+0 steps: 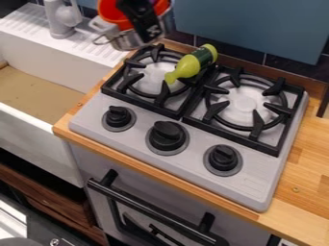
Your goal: Llevar la olla roja al quemador izquierdo
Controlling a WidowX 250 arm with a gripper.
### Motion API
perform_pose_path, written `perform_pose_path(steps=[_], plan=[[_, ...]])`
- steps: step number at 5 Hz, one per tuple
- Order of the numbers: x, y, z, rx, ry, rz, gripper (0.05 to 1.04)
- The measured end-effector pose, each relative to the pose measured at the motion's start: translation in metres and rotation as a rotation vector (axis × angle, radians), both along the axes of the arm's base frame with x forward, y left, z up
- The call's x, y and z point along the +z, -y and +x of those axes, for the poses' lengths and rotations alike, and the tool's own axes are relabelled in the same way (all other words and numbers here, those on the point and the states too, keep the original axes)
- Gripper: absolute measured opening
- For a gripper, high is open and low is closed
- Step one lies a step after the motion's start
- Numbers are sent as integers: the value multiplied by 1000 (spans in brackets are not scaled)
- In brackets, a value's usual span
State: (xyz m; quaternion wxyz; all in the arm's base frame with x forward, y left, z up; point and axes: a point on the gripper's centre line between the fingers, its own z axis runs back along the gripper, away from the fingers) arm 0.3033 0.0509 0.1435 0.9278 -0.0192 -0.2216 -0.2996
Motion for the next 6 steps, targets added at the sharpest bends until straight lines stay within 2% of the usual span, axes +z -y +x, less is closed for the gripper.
perform_pose_path(steps=[1,4,6], plan=[[-18,1,-14,-54,-50,13,77],[-59,9,-30,-106,-34,77,77],[-69,15,-38,-104,6,105,77]])
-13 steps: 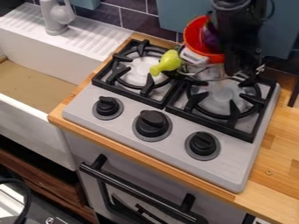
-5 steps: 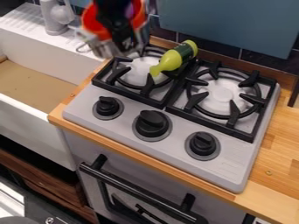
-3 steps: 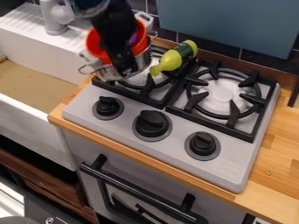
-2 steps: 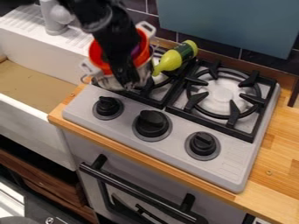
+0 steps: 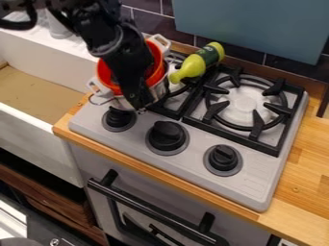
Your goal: Llevar la olla roja al quemador izquierdo
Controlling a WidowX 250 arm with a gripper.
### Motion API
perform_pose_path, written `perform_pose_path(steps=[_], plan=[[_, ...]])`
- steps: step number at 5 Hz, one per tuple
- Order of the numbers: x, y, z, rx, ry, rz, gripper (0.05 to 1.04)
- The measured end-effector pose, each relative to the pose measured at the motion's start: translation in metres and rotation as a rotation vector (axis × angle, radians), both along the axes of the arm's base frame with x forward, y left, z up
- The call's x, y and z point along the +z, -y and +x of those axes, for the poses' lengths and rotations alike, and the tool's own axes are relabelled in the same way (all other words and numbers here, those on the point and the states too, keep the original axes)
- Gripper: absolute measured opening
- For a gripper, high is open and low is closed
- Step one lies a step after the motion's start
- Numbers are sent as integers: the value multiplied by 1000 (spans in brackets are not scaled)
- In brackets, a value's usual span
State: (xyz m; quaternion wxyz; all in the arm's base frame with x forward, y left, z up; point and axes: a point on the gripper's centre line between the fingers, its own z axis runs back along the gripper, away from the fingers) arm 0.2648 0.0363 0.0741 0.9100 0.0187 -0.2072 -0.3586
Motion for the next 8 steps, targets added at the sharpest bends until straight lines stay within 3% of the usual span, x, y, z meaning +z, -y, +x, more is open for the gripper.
perform_pose_path(steps=[2,5,6,8], plan=[[-9,7,0,4,35,24,77],[-12,10,6,58,-18,20,103],[-13,8,8,85,-48,34,274],[3,7,16,141,-107,3,845]])
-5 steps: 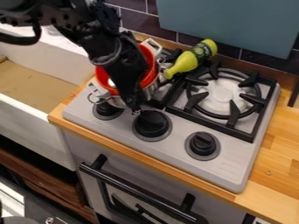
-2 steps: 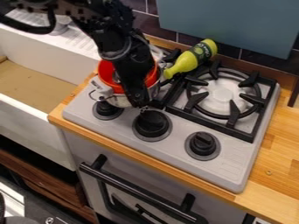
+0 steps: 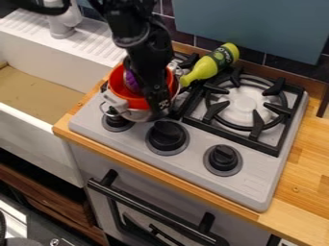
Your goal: Llevar la olla roja al quemador izquierdo
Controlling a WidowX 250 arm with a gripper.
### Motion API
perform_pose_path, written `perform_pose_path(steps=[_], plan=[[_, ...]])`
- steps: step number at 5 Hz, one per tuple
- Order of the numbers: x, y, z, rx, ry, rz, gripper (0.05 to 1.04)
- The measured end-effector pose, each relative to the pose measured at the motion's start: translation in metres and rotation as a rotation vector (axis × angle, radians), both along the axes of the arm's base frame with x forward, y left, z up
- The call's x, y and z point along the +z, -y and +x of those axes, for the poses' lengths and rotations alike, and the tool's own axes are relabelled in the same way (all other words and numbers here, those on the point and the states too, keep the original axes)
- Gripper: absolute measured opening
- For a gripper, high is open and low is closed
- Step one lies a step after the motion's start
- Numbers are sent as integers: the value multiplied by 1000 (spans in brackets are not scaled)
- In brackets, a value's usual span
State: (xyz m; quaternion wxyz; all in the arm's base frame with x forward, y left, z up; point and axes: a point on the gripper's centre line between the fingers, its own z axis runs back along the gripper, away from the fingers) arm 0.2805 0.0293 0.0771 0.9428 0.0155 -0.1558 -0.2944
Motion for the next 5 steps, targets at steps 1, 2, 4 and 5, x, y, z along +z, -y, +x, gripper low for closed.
perform_pose_path(steps=[1,2,4,5], plan=[[11,-1,7,35,3,-10,1008],[35,-1,17,78,-17,-26,1001],[65,8,30,126,-40,-72,1000],[66,11,39,158,-34,-81,1000]])
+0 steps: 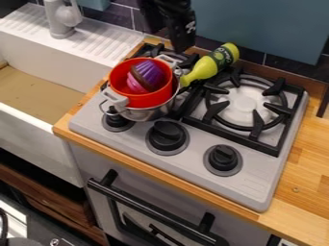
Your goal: Llevar la olla roja al quemador izquierdo
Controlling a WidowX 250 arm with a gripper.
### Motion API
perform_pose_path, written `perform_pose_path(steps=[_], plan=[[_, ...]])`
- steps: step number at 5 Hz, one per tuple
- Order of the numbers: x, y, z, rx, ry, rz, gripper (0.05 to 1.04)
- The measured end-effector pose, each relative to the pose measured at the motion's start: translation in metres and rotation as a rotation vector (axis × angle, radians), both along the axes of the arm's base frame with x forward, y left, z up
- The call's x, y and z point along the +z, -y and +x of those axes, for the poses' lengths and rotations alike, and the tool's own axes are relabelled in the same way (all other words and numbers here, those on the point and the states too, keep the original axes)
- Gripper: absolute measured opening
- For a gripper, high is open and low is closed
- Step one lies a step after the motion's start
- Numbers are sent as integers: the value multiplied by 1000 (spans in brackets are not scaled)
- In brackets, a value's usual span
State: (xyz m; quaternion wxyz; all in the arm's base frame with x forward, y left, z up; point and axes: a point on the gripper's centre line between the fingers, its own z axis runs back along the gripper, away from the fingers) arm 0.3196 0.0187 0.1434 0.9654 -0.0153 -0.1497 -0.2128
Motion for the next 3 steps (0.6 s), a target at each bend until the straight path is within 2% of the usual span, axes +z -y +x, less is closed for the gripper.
perform_pose_path(steps=[2,3], plan=[[-9,9,21,61,-9,25,1000],[-4,10,25,68,-2,3,1000]])
